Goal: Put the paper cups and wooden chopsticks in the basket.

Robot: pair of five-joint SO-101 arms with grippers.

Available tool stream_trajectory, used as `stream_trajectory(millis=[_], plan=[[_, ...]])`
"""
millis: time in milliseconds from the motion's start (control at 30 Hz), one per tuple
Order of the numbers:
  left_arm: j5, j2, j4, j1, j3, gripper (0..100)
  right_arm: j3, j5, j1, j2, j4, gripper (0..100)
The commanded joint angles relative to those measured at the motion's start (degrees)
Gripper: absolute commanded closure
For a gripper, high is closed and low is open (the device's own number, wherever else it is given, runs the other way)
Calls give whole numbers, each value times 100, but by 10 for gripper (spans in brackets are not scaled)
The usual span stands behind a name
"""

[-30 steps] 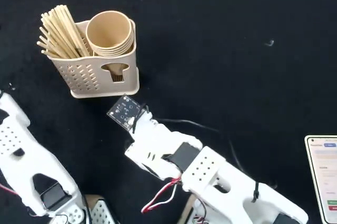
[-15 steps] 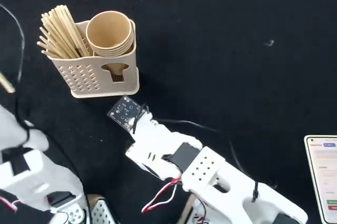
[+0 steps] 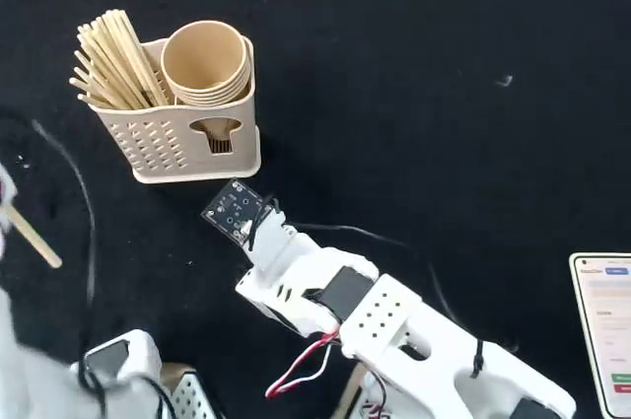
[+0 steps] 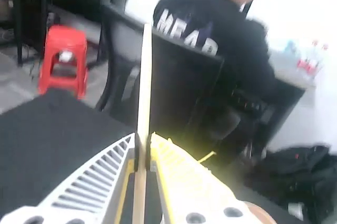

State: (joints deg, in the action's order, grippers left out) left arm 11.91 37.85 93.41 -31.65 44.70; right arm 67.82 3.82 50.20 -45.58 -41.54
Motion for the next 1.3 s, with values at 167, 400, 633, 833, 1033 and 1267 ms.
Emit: stream_trajectory(millis=[167, 400, 633, 833, 1033, 1267], plan=[[26, 2769, -4853, 101, -6132, 971, -22, 9, 62, -154, 105, 804], [26, 3112, -6857, 910, -8242, 971, 66, 9, 62, -136, 273, 804], [26, 3112, -7490, 1437, -8365, 971, 145, 9, 62, -127, 413, 804], [26, 3068, -8220, 1736, -8374, 971, 145, 9, 62, -136, 413, 804], [-18, 1996, -9793, 1877, -8497, 970, 145, 9, 62, -127, 413, 804], [-18, 844, -10664, 1886, -8497, 970, 145, 9, 62, -127, 413, 804]])
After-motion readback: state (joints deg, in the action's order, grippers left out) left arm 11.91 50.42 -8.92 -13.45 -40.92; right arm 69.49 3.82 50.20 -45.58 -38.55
